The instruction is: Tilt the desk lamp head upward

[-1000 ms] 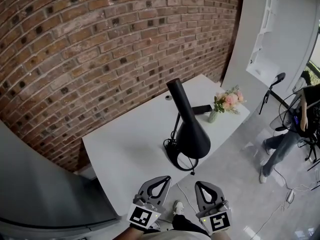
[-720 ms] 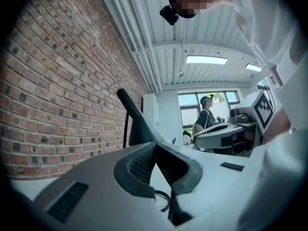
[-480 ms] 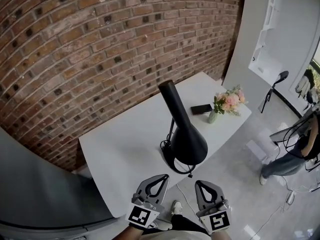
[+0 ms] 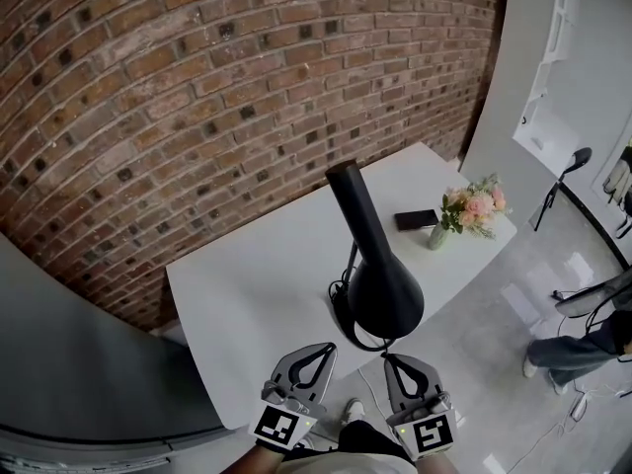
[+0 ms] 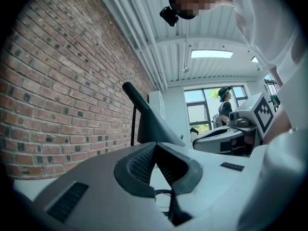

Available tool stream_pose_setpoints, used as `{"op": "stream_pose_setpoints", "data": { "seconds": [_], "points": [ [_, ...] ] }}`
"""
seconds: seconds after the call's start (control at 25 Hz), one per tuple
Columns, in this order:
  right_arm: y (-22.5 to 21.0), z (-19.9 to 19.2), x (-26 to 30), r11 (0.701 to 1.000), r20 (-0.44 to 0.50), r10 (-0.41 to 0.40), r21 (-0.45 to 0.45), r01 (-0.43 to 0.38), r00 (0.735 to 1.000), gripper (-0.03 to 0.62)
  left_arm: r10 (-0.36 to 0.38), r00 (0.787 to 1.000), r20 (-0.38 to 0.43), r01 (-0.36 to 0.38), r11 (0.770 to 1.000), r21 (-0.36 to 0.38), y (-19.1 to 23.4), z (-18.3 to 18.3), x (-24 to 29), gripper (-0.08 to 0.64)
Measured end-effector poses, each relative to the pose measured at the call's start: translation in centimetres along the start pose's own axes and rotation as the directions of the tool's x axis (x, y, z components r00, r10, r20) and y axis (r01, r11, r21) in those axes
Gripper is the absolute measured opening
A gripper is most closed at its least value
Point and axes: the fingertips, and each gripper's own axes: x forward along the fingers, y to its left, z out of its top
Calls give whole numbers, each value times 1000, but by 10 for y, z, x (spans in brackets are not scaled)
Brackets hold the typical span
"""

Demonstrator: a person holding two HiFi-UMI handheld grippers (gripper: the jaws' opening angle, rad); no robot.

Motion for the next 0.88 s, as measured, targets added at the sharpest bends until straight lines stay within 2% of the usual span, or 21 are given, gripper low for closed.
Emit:
{"op": "stream_pose_setpoints", "data": {
  "seconds": [0.36,0.88],
  "points": [
    [-3,-15,16,999,-10,34,0,-34,999,12,28,1000,-5,-28,1000,6,12,-9,7,8],
    [-21,-26,40,999,34,49,-12,-48,998,12,78,997,-1,-78,997,20,23,-26,20,8]
  ]
}}
